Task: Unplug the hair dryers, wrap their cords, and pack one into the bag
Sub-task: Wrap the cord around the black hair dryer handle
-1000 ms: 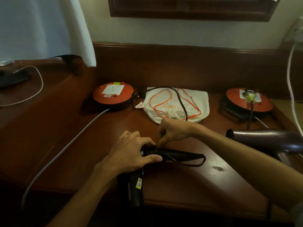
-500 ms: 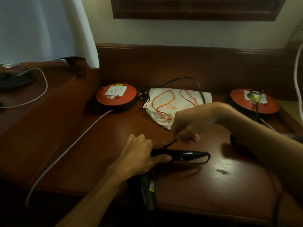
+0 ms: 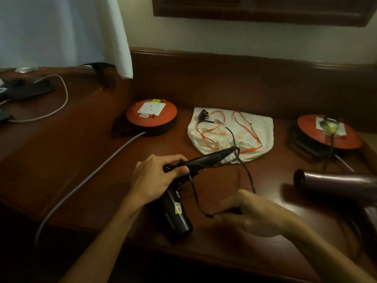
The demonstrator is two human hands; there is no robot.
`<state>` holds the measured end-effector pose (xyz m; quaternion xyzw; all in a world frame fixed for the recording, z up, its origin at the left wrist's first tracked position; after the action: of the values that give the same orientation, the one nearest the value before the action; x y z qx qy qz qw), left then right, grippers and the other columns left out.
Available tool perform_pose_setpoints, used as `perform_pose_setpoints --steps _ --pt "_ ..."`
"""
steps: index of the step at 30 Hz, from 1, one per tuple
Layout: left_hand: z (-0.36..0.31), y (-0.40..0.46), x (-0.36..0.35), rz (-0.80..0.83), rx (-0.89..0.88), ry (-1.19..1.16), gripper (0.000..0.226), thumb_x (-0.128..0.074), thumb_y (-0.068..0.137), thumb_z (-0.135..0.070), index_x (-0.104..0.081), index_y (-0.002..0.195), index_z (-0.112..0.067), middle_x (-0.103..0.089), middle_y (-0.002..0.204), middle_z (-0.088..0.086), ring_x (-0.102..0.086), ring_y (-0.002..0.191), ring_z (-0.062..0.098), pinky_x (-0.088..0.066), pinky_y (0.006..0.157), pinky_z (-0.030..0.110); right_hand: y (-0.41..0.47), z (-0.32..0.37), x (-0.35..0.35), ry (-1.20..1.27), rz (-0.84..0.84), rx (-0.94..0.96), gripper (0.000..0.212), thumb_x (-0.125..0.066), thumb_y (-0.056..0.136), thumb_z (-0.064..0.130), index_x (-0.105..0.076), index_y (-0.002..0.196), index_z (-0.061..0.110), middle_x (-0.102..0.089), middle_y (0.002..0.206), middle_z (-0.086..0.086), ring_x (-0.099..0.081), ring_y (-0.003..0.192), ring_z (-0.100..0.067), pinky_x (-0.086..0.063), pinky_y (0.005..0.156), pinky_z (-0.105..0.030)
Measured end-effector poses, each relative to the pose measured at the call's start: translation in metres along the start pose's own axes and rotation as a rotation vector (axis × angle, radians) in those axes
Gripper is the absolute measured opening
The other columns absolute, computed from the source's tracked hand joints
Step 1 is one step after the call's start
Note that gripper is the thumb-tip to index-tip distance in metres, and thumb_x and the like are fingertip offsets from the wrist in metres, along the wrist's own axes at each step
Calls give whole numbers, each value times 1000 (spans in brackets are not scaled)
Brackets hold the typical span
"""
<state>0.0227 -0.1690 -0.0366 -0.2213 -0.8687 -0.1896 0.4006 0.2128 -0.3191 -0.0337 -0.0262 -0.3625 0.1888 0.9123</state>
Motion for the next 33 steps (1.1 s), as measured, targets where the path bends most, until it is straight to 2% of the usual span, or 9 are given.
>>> perform_pose_setpoints --steps 4,11,13,16,19,23,26,30,33 --pt "8 -1 0 8 -16 -112 46 -53 68 -89 -67 103 -61 -70 87 -29 -55 91 -9 -47 93 42 12 -32 -12 -44 -74 -9 16 -62 100 23 -77 107 24 -74 99 18 -69 90 -4 -54 79 -25" --pt "18 -6 1 36 -85 -265 40 -68 66 -76 -73 100 -56 -65 83 -15 -60 83 6 -51 80 31 43 -62 14 -112 -331 37 18 -68 94 10 -75 109 16 -74 107 5 -67 95 -3 -57 85 -31" --pt "19 -10 4 56 -106 -305 39 -71 67 -72 -74 102 -53 -64 84 -19 -60 83 9 -52 80 29 61 -67 30 -104 -290 -8 11 -67 91 10 -73 90 1 -73 84 -10 -63 72 -11 -55 64 -39" --pt "20 -13 4 114 -132 -295 40 -72 67 -72 -73 103 -55 -62 86 -19 -60 86 13 -52 82 29 95 -64 49 -212 -170 -6 47 -66 92 35 -62 66 -4 -59 61 -22 -45 52 -15 -35 50 -31" --pt "19 -12 1 154 -119 -177 47 -65 65 -83 -67 107 -63 -58 86 -14 -53 96 10 -49 87 34 125 -50 52 -286 -64 -18 49 -70 91 43 -61 68 1 -55 61 -16 -42 52 -10 -31 50 -28" --pt "12 -9 -1 181 -71 -86 67 -64 62 -85 -59 120 -52 -69 92 -31 -39 109 -10 -30 94 24 143 -27 61 -348 -1 -5 43 -76 86 40 -62 68 3 -49 58 -1 -40 51 -7 -31 50 -29" --pt "4 -7 -2 227 -43 27 81 -61 67 -82 -48 138 -44 -68 112 -21 -36 114 3 -26 92 27 136 -3 77 -377 -32 39 40 -79 84 35 -60 65 6 -45 54 4 -40 48 -8 -30 47 -22" --pt "-11 -3 0 304 -77 128 51 -57 85 -70 -54 129 -44 -49 93 -20 -38 90 -3 -27 84 29 120 36 79 -449 -44 105 38 -76 88 34 -53 61 19 -43 54 6 -40 49 -10 -32 48 -24" --pt "-9 -4 -1 300 -96 124 41 -50 91 -68 -60 124 -46 -49 89 -18 -39 90 -5 -30 84 32 108 55 70 -512 -2 114 31 -68 95 29 -63 72 10 -50 58 4 -46 53 -6 -37 50 -22"
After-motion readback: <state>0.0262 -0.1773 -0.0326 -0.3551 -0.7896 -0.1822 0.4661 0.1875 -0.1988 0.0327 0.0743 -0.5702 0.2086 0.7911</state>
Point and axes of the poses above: each hand's wrist, its own y-axis towards the middle knuckle, its own x-axis out of the back of the hand, z = x × y, the point moved 3 cm from there along y, towards the middle knuckle
